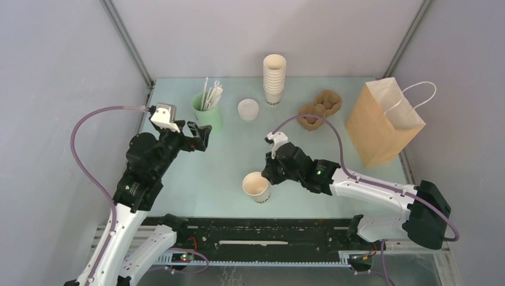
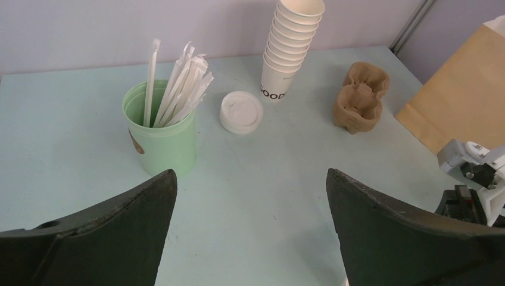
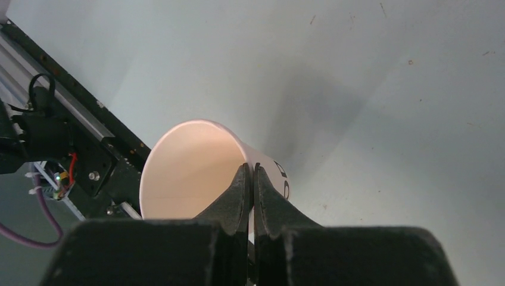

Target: Pack the takeout coffee

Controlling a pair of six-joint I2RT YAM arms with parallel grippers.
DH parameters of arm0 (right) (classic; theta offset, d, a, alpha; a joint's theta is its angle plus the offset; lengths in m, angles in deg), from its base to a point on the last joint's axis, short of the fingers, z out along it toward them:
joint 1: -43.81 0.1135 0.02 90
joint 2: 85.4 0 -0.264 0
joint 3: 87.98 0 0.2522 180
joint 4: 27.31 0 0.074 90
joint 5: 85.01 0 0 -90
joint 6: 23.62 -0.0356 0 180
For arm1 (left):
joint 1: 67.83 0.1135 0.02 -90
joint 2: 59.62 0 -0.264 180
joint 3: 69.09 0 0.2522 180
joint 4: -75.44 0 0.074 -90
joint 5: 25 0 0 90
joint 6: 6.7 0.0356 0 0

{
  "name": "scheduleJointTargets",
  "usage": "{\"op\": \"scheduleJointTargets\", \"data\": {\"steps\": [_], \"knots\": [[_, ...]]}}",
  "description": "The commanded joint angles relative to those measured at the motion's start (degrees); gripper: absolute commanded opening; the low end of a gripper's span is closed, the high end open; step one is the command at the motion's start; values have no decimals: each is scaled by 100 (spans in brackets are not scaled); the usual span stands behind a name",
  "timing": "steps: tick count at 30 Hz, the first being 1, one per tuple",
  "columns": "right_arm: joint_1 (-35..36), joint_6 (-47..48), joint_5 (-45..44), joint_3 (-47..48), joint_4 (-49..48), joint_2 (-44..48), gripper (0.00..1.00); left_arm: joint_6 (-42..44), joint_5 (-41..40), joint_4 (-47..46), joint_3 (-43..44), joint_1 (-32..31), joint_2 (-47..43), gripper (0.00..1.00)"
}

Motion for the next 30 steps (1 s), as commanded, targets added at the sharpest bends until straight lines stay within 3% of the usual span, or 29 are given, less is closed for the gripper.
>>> {"op": "scheduleJointTargets", "data": {"steps": [1,7,11,20,22,27,30], "knots": [[71,-165,-248,-305,-940,68,0,-99,80,-123,-6,-53,97,100],[-256,-136,-430,-782,-1578,247,0,-77,81,44,100,-214,399,100],[-549,-192,-90,-957,-2135,90,0,-69,68,57,115,-250,424,100],[-401,-340,-123,-914,-3092,-679,3,-23,-1,58,88,-293,342,100],[-362,-328,-30,-798,-3079,-829,11,-14,12,52,84,-299,327,100],[-502,-254,-213,-332,-2304,-753,59,-21,70,56,86,-303,311,100],[-768,-84,-470,-42,-2126,-732,72,-30,102,49,93,-302,281,100]]}}
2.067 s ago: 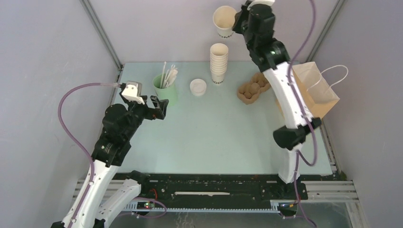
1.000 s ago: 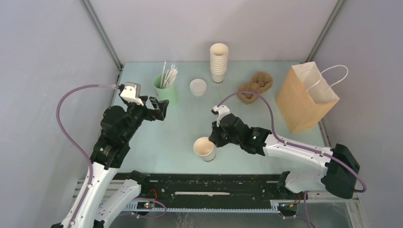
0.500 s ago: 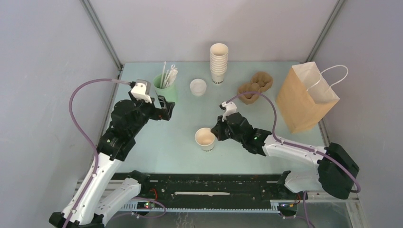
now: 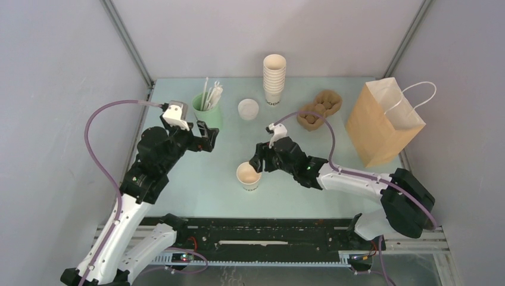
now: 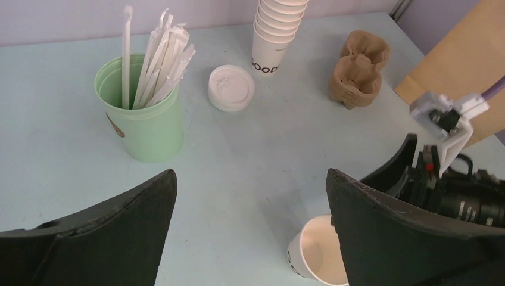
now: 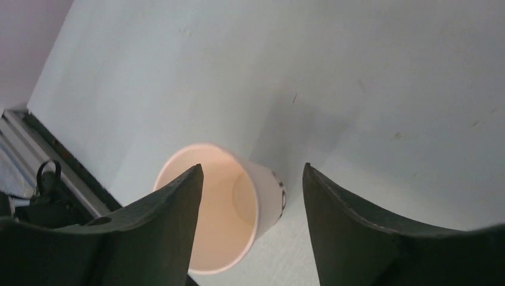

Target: Pack the takeout coffee

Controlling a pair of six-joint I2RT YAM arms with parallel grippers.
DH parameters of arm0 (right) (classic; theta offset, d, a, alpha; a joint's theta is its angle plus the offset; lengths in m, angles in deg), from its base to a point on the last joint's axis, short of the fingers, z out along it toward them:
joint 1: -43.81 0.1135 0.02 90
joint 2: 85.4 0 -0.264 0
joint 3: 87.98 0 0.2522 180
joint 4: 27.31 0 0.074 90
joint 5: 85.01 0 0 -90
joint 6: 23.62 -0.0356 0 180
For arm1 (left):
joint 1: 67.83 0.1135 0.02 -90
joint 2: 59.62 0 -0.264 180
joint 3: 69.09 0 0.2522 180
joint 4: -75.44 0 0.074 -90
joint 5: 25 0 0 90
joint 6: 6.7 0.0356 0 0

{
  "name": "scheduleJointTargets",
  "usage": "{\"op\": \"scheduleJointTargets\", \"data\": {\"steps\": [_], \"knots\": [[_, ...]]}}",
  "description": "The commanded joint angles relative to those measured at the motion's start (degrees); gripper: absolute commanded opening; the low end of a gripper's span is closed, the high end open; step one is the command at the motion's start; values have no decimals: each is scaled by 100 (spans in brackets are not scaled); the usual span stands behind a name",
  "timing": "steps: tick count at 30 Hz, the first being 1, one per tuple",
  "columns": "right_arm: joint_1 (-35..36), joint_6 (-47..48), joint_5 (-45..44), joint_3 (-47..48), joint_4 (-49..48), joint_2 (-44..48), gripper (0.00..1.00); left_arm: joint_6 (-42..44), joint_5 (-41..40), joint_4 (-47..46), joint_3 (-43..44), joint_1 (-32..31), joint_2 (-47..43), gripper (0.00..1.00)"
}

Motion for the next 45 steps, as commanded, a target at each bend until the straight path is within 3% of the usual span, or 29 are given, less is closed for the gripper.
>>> {"op": "scheduleJointTargets", "data": {"steps": [1,7,16,22,27,35,45], "knots": [[-410,178,-394,741,199,76,72,11,104,-93,94,-40,-104,100],[-1229,277,-964,2639,513,-1770,67,-15,106,-112,69,-40,-141,100],[-1886,-24,-696,5550,1218,-4302,60,-15,234,-121,100,-84,-85,100],[-2027,-175,-762,6784,1799,-5252,41,0,232,-121,102,-85,-74,100],[-2041,-153,-699,7468,2227,-5772,41,11,218,-121,101,-88,-42,100],[-1956,-118,-762,7634,2442,-5850,39,11,244,-122,99,-88,-26,100],[-1862,-51,-807,6444,1764,-5131,44,11,254,-118,93,-84,-71,100]]}}
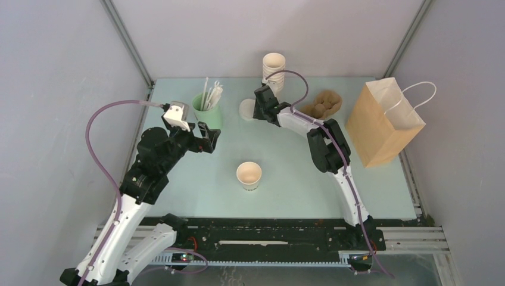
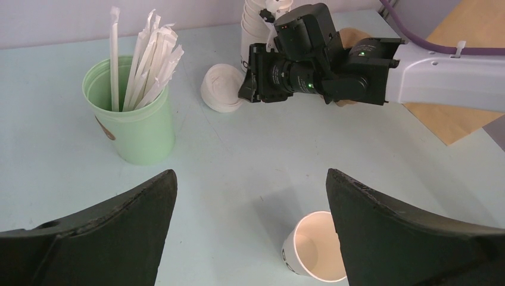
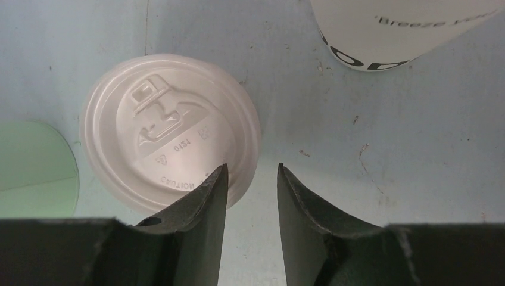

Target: Pack the takeout coffee

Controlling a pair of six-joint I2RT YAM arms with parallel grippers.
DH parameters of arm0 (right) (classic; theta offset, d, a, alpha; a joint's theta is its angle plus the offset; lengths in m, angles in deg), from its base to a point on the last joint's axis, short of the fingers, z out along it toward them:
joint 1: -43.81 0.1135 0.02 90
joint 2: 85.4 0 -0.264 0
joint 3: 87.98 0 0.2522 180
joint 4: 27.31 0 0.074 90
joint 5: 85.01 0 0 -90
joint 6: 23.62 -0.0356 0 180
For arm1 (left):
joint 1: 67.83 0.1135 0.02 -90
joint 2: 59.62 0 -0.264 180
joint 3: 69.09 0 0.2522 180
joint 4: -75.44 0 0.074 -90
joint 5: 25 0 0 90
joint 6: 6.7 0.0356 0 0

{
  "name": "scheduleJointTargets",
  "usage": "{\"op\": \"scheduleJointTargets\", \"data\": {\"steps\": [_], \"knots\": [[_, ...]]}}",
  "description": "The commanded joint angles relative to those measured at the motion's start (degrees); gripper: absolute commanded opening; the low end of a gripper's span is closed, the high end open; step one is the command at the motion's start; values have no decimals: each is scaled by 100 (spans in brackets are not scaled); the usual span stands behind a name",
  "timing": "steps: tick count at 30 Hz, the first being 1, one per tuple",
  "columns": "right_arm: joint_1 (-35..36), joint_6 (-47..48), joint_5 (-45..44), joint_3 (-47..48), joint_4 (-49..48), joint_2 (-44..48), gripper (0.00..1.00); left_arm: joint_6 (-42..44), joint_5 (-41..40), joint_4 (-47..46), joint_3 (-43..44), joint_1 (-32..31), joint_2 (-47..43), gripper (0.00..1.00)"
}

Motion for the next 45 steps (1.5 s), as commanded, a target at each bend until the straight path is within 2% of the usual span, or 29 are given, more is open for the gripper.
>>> {"op": "scheduleJointTargets", "data": {"steps": [1,3,13,23,27,32,35,37,45], "knots": [[64,-44,-54,-172,-349,489,45,11,97,-118,92,-34,-52,100],[59,-72,-27,-144,-353,478,44,16,84,-120,90,-33,-50,100],[85,-193,-88,86,-298,362,30,24,83,-120,89,-34,-11,100],[211,-243,-241,293,75,355,8,29,92,-119,91,-33,-3,100],[161,-320,42,74,89,491,0,29,105,-120,92,-34,1,100],[146,-170,264,-27,122,600,3,29,136,-115,88,-34,19,100],[133,-63,250,147,190,532,16,29,136,-110,93,-38,24,100],[137,-22,308,286,258,453,19,29,120,-114,92,-36,26,100],[187,127,187,677,472,244,25,31,133,-114,93,-34,25,100]]}}
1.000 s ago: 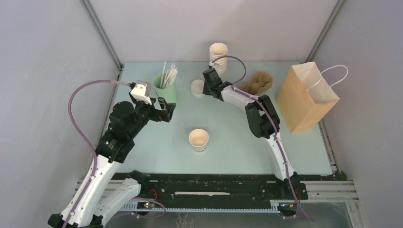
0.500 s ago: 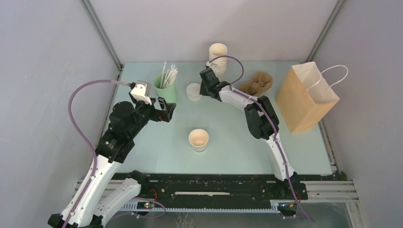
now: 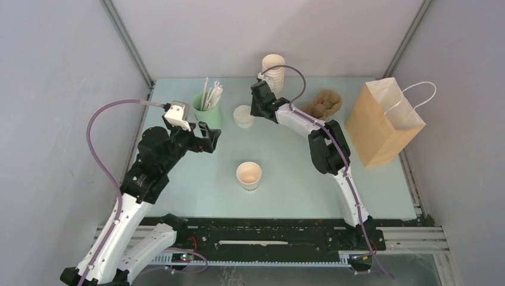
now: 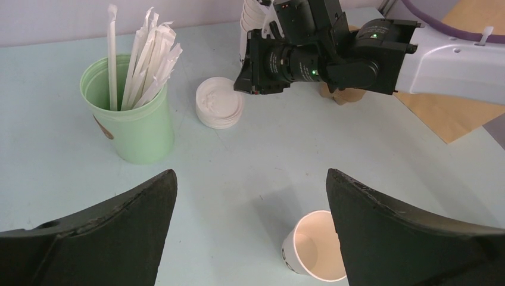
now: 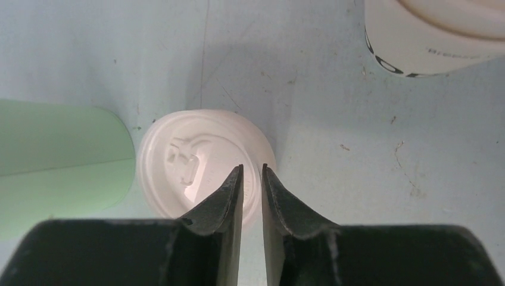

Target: Pack the takeout coffee

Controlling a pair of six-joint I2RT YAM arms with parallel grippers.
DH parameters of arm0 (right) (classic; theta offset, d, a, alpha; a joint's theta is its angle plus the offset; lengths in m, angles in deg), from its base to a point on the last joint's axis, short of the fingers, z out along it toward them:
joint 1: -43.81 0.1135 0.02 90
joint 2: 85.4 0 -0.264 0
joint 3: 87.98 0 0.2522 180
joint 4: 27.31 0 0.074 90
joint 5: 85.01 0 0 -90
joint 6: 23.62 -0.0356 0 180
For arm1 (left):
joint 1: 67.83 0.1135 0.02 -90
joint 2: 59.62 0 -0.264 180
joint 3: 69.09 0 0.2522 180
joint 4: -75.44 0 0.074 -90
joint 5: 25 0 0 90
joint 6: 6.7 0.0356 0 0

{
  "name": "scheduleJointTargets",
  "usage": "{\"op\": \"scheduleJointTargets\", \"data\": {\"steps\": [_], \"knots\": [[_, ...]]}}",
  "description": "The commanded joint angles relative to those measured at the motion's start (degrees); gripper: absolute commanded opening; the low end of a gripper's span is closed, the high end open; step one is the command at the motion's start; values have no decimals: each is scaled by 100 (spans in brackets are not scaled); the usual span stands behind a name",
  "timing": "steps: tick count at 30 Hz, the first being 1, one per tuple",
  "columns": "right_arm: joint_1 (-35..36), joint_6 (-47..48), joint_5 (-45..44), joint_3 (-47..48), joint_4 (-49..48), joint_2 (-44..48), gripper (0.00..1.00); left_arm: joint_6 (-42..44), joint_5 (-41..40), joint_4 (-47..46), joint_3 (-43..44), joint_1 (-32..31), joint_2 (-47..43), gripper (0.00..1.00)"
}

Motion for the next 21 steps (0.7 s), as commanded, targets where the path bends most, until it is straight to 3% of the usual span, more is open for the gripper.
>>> {"op": "scheduleJointTargets", "data": {"steps": [1,21], "knots": [[39,190,-96,400,107,90,25,29,116,-114,93,-34,-12,100],[26,127,-119,646,378,-152,27,29,149,-111,91,-34,-18,100]]}}
